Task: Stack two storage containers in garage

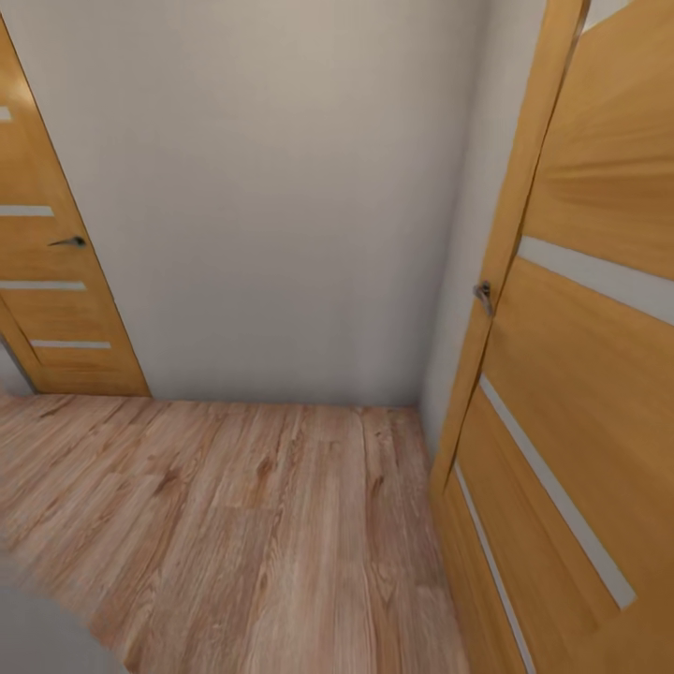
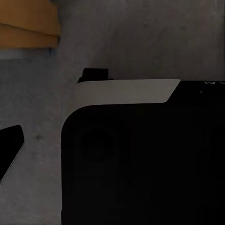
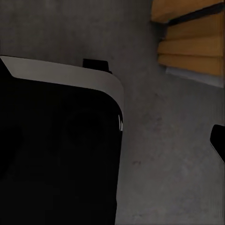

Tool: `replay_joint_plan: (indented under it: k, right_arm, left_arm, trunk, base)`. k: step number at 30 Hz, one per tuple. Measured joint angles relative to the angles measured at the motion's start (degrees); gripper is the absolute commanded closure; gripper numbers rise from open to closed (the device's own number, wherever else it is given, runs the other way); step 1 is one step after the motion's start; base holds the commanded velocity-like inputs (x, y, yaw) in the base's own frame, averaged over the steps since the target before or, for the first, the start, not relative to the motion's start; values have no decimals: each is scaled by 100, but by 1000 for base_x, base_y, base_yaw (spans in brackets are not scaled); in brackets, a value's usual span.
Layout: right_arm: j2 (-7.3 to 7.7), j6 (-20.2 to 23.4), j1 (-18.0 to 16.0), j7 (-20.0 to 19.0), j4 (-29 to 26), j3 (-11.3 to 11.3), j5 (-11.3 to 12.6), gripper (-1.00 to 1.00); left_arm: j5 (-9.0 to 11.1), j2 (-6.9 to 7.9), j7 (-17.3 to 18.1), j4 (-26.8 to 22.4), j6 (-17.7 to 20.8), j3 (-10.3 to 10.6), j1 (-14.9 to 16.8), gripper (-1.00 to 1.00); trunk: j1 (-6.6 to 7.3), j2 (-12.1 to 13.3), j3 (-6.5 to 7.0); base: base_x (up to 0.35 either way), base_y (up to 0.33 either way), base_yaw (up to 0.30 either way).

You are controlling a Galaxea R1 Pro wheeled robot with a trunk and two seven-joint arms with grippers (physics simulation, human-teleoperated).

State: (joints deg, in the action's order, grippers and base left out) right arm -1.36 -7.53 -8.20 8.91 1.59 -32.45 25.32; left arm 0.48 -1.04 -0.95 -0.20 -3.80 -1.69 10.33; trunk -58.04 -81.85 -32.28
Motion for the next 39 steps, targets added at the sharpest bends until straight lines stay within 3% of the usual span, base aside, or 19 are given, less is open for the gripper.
replay_joint_plan:
  k: [39]
  right_arm:
    - [0,2,0,0,0,-3,0,-100]
  left_arm:
    - [0,0,-1,0,-11,0,0,-100]
  trunk:
    - [0,0,0]
  base:
    - [322,0,0]
